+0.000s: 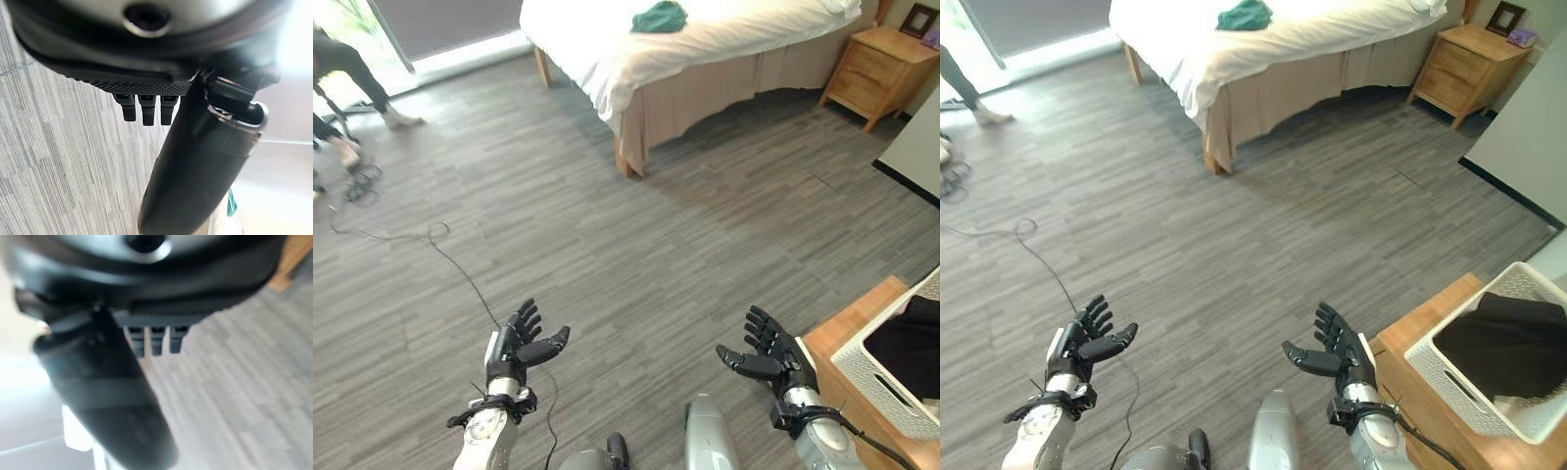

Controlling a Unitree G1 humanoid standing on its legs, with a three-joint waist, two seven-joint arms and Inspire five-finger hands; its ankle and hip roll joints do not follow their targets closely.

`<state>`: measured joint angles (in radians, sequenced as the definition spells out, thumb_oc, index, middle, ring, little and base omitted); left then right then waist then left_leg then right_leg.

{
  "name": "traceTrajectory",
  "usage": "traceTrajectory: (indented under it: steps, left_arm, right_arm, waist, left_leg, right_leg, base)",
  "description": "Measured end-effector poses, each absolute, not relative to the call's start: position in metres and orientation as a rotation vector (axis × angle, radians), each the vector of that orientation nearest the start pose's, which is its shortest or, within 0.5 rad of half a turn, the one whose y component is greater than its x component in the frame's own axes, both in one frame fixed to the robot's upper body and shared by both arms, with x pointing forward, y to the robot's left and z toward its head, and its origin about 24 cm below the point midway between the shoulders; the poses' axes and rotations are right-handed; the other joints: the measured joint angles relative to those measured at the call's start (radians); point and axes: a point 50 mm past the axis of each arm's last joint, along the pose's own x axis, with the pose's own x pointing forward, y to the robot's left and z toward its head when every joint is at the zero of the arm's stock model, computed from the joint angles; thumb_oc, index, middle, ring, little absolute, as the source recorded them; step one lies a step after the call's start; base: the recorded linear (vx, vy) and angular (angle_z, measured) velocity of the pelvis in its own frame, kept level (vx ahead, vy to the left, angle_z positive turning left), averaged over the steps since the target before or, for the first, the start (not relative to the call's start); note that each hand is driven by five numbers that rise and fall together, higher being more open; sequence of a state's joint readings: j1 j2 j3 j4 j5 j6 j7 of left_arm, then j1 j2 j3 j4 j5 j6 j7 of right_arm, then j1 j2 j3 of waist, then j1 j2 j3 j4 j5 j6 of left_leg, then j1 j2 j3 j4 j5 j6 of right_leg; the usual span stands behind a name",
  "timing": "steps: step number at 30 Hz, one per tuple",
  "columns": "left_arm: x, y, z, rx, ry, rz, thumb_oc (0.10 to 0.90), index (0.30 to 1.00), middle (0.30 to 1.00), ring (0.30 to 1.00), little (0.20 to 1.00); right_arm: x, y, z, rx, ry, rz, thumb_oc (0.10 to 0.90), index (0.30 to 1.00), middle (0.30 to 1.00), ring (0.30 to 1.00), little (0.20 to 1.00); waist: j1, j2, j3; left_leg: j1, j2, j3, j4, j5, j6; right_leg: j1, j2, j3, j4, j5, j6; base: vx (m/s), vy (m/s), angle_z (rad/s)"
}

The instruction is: Pick up bed clothes into laundry basket.

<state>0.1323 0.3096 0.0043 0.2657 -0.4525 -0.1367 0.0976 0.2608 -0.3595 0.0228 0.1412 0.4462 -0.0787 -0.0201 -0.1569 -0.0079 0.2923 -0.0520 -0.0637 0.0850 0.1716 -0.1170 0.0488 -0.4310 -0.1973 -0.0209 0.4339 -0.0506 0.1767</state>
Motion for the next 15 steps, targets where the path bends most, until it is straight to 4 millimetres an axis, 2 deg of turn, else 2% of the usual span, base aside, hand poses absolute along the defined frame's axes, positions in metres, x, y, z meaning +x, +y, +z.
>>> traceTrajectory:
  steps: [1,2,4,5,6,7,8,9,10,11,12,13,14,15]
  left_arm:
    - [0.216,0.243,-0.017,-0.122,0.223,0.258,0.800,0.900,0.900,0.900,0.900]
    - [0.219,0.243,-0.014,-0.141,0.202,0.268,0.800,0.900,0.900,0.900,0.900]
    - [0.234,0.237,-0.008,-0.146,0.178,0.256,0.800,0.900,0.900,0.900,0.900]
    - [0.239,0.232,-0.006,-0.154,0.163,0.244,0.800,0.900,0.900,0.900,0.900]
    - [0.240,0.225,-0.007,-0.161,0.167,0.222,0.800,0.900,0.900,0.900,0.900]
    - [0.238,0.219,-0.010,-0.170,0.180,0.207,0.800,0.900,0.900,0.900,0.900]
    - [0.232,0.213,-0.016,-0.190,0.200,0.203,0.800,0.900,0.900,0.900,0.900]
    - [0.227,0.208,-0.020,-0.224,0.214,0.216,0.800,0.900,0.900,0.900,0.900]
    - [0.224,0.204,-0.024,-0.241,0.222,0.208,0.800,0.900,0.900,0.900,0.900]
    - [0.223,0.199,-0.027,-0.266,0.233,0.207,0.800,0.900,0.900,0.900,0.900]
    - [0.220,0.195,-0.028,-0.294,0.245,0.183,0.800,0.900,0.900,0.900,0.900]
    - [0.222,0.195,-0.025,-0.303,0.232,0.184,0.800,0.900,0.900,0.900,0.900]
    - [0.224,0.198,-0.022,-0.300,0.216,0.190,0.800,0.900,0.900,0.900,0.900]
    - [0.228,0.204,-0.017,-0.276,0.203,0.185,0.800,0.900,0.900,0.900,0.900]
  right_arm:
    - [0.181,-0.240,-0.023,0.079,0.313,-0.150,0.800,0.900,0.900,0.900,0.900]
    - [0.184,-0.239,-0.021,0.081,0.297,-0.145,0.800,0.900,0.900,0.900,0.900]
    - [0.185,-0.240,-0.020,0.085,0.289,-0.161,0.800,0.900,0.900,0.900,0.900]
    - [0.190,-0.238,-0.018,0.090,0.276,-0.158,0.800,0.900,0.900,0.900,0.900]
    - [0.190,-0.240,-0.018,0.088,0.273,-0.162,0.800,0.900,0.900,0.900,0.900]
    - [0.188,-0.241,-0.019,0.086,0.283,-0.166,0.800,0.900,0.900,0.900,0.900]
    - [0.188,-0.242,-0.019,0.079,0.288,-0.159,0.800,0.900,0.900,0.900,0.900]
    - [0.190,-0.239,-0.024,0.085,0.310,-0.151,0.800,0.900,0.900,0.900,0.900]
    - [0.182,-0.241,-0.029,0.084,0.338,-0.153,0.800,0.900,0.900,0.900,0.900]
    - [0.185,-0.243,-0.028,0.075,0.334,-0.152,0.800,0.900,0.900,0.900,0.900]
    - [0.190,-0.246,-0.022,0.117,0.295,-0.182,0.800,0.900,0.900,0.900,0.900]
    - [0.195,-0.246,-0.019,0.140,0.271,-0.194,0.800,0.900,0.900,0.900,0.900]
    - [0.203,-0.244,-0.014,0.155,0.246,-0.194,0.800,0.900,0.900,0.900,0.900]
    - [0.216,-0.240,-0.004,0.162,0.193,-0.182,0.800,0.900,0.900,0.900,0.900]
  waist:
    - [-0.040,-0.014,0.007]
    - [-0.044,-0.035,0.008]
    - [-0.072,-0.019,0.032]
    - [-0.080,-0.026,0.035]
    - [-0.083,-0.017,0.037]
    - [-0.086,-0.007,0.032]
    - [-0.078,0.024,0.027]
    - [-0.065,0.028,0.027]
    - [-0.073,0.014,-0.007]
    - [-0.070,0.035,-0.013]
    - [-0.049,0.021,-0.031]
    - [-0.023,0.010,-0.028]
    - [0.004,-0.008,-0.020]
    - [0.023,-0.048,-0.008]
  left_leg:
    - [0.001,-0.011,-0.012,-0.031,0.030,0.008]
    - [0.000,-0.025,-0.021,-0.042,0.027,-0.003]
    - [0.005,-0.035,-0.044,-0.042,0.016,0.007]
    - [0.019,-0.046,-0.051,-0.032,-0.005,0.012]
    - [0.038,-0.055,-0.070,-0.019,-0.026,0.029]
    - [0.068,-0.051,-0.084,-0.004,-0.061,0.016]
    - [0.074,0.000,-0.065,0.017,-0.091,-0.053]
    - [0.040,0.020,-0.063,0.202,-0.105,-0.096]
    - [-0.039,0.035,-0.071,0.380,-0.092,-0.213]
    - [-0.055,0.054,-0.082,0.434,-0.086,-0.227]
    - [-0.189,0.094,-0.031,0.724,0.097,-0.213]
    - [-0.266,0.125,-0.003,0.834,0.147,-0.176]
    - [-0.287,0.142,0.021,0.843,0.130,-0.152]
    - [-0.328,0.146,0.035,0.779,0.116,-0.141]
  right_leg:
    - [-0.010,0.004,-0.007,-0.125,0.016,-0.003]
    - [-0.026,-0.001,-0.014,-0.193,0.056,0.012]
    - [0.028,-0.013,-0.076,-0.439,0.075,0.039]
    - [0.040,-0.043,-0.201,-0.485,0.083,0.043]
    - [0.055,-0.054,-0.257,-0.479,0.108,0.011]
    - [0.078,-0.049,-0.247,-0.415,0.131,-0.024]
    - [0.106,0.001,-0.247,-0.310,0.111,-0.089]
    - [0.134,0.033,-0.232,-0.119,0.038,-0.161]
    - [0.207,0.051,-0.222,-0.126,-0.008,-0.189]
    - [0.213,0.062,-0.245,-0.112,-0.034,-0.169]
    - [0.270,0.079,-0.269,-0.135,-0.066,-0.231]
    - [0.297,0.089,-0.271,-0.141,-0.081,-0.240]
    - [0.325,0.090,-0.249,-0.138,-0.078,-0.238]
    - [0.412,0.097,-0.240,-0.183,-0.104,-0.242]
  base:
    - [0.64,-0.131,0.57]
    - [0.87,-0.190,0.67]
    - [0.63,-0.174,0.53]
    - [0.41,-0.142,0.44]
    - [0.86,-0.326,0.39]
    - [0.64,-0.255,0.33]
    - [0.91,-0.387,0.26]
    - [0.51,-0.348,0.48]
    - [0.65,-0.443,0.43]
    - [0.54,-0.419,0.55]
    - [0.56,-0.343,0.19]
    - [0.59,-0.278,-0.11]
    - [0.62,-0.207,-0.34]
    - [0.58,-0.092,-0.33]
